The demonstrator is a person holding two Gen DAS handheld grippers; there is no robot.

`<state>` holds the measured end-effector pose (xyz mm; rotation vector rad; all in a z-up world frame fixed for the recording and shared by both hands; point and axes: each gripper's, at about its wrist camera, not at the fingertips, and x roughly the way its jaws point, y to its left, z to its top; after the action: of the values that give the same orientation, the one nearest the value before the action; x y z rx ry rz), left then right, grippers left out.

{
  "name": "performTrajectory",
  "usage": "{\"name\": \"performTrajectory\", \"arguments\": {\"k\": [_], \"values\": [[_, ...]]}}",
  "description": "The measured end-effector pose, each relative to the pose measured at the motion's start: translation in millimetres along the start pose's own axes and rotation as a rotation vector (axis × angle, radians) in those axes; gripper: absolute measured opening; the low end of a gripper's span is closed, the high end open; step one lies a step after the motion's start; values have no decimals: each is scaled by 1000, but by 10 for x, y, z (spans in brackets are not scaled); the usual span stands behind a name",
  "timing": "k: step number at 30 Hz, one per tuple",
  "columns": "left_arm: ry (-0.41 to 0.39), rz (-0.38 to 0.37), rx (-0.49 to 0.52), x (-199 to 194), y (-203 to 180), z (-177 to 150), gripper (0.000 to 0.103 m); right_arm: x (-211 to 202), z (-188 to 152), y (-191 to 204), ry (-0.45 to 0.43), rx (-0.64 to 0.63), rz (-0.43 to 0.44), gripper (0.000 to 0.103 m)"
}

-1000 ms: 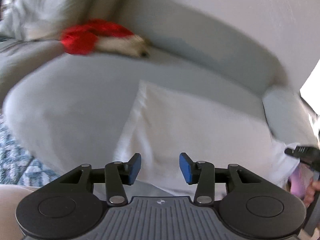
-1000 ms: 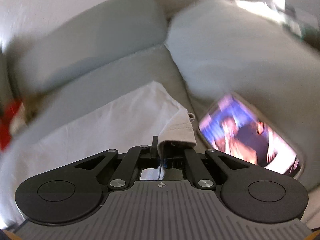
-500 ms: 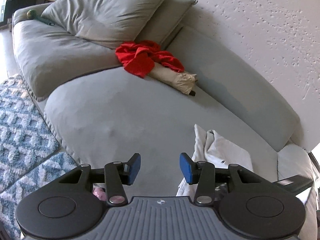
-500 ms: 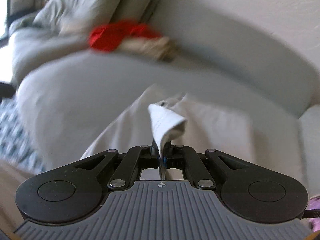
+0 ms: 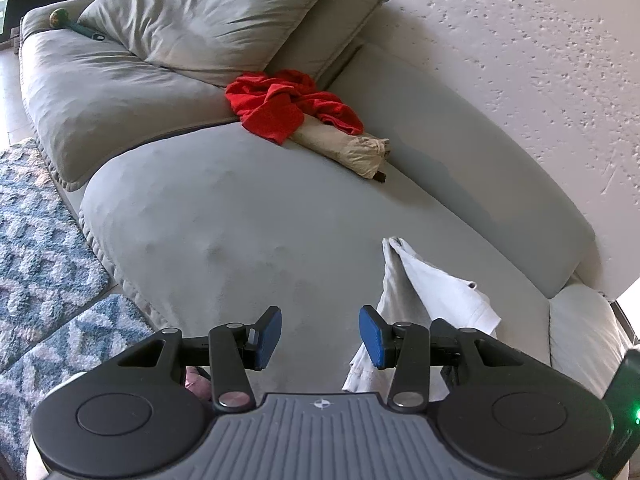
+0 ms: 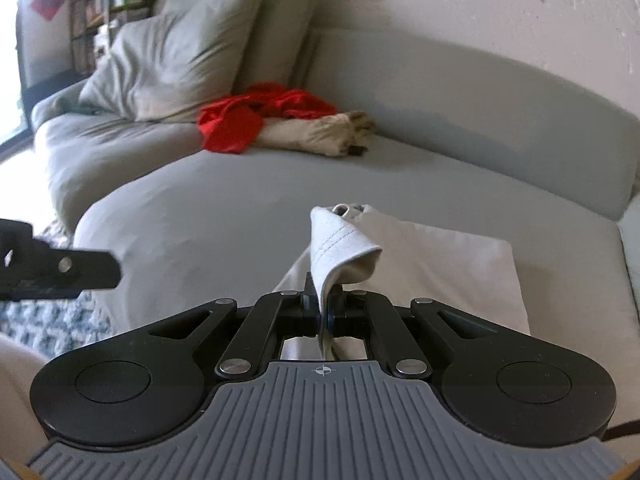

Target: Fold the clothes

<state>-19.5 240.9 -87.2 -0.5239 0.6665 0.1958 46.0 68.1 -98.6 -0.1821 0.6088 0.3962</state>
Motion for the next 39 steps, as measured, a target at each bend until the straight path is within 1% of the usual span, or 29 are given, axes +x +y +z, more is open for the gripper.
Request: {"name": "performTrajectory", "arguments": {"k": [3, 5, 7, 8, 10, 11, 12, 13, 15, 18, 20, 22, 23, 24, 25, 26, 28, 29, 31, 33, 34, 35, 37, 39], "values": [[0, 8, -2, -3, 6, 1, 43, -20, -12, 52, -1, -24, 19, 3], [0, 13, 2, -2, 1, -1, 43, 62, -29, 124, 44, -75, 36, 3], [1, 14, 4, -2, 6, -1, 43, 134, -33, 149, 107, -108, 94, 13], [1, 14, 4, -2, 10, 0, 44, 85, -42, 126, 105, -106, 147, 20], [1, 14, 5, -2, 17, 1, 44, -103, -80, 54, 79, -98, 252, 38], [3, 16, 7, 5, 16, 0, 44, -208, -99, -1, 71, -87, 282, 53], [7, 16, 11, 22, 7, -4, 44, -315, -121, -74, 65, -67, 305, 56], [13, 12, 15, 47, -8, -11, 44, -419, -149, -171, 62, -37, 317, 56], [36, -15, 34, 119, -82, -45, 44, -559, -216, -383, 75, 29, 294, 58], [81, -77, 80, 249, -272, -123, 41, -629, -366, -712, 115, 152, 218, 58], [114, -120, 137, 355, -461, -161, 39, -595, -443, -909, 145, 236, 174, 58], [139, -155, 201, 471, -651, -184, 39, -559, -486, -1061, 153, 298, 159, 58], [141, -166, 238, 536, -742, -187, 37, -523, -480, -1106, 149, 309, 156, 58], [142, -175, 276, 608, -824, -182, 32, -487, -474, -1151, 145, 320, 154, 58], [142, -184, 305, 692, -889, -168, 19, -454, -460, -1189, 138, 322, 146, 56], [143, -195, 328, 781, -945, -152, 13, -426, -434, -1219, 128, 313, 131, 53], [149, -211, 348, 971, -1021, -126, 9, -344, -371, -1257, 104, 287, 88, 31], [152, -208, 358, 1064, -1047, -124, 7, -289, -344, -1276, 96, 273, 74, 15], [158, -160, 386, 1209, -1080, -181, 7, -170, -293, -1313, 83, 249, 50, 14], [185, -87, 396, 1285, -1030, -253, 7, 1, -277, -1344, 99, 241, 64, 14], [195, -56, 384, 1297, -980, -278, 7, 92, -274, -1358, 110, 238, 76, 14], [196, -40, 359, 1281, -909, -283, 9, 178, -286, -1364, 124, 230, 86, 15], [193, -25, 314, 1214, -785, -268, 9, 323, -348, -1352, 159, 202, 91, 16], [189, -3, 290, 1124, -694, -271, 9, 351, -432, -1344, 172, 172, 73, 14]]}}
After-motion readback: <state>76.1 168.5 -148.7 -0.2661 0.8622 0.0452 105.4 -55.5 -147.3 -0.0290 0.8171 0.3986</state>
